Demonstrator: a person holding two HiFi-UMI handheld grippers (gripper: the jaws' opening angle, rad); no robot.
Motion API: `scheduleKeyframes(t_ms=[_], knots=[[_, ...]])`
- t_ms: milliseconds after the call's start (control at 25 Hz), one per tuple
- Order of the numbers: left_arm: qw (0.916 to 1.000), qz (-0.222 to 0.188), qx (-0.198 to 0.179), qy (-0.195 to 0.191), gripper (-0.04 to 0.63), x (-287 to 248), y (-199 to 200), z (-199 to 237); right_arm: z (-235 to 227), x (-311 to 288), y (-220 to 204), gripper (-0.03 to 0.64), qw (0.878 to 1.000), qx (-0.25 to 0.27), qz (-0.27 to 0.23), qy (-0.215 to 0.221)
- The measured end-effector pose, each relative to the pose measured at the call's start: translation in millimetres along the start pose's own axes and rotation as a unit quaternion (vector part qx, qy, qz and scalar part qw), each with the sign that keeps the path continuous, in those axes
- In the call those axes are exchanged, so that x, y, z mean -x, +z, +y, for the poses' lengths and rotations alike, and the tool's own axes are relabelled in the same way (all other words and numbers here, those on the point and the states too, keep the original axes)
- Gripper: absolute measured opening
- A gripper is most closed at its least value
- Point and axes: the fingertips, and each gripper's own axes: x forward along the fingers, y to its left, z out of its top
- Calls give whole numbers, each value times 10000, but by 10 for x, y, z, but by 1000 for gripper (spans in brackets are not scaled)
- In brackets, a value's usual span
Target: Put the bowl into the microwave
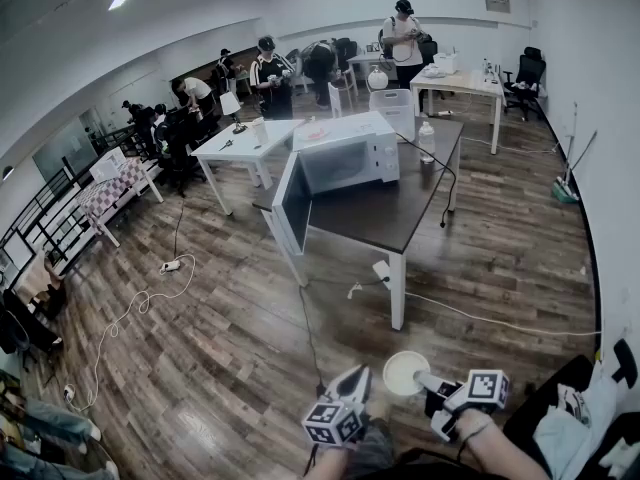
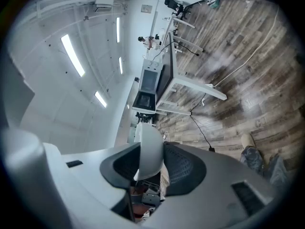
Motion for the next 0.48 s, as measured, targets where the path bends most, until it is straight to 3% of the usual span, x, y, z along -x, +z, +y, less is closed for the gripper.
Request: scheduleKeyframes(t_ms=[480], knots=[[9995,-168,233,151,12,-361,104,292,35,-323,304,143,9999,-35,-130,90]])
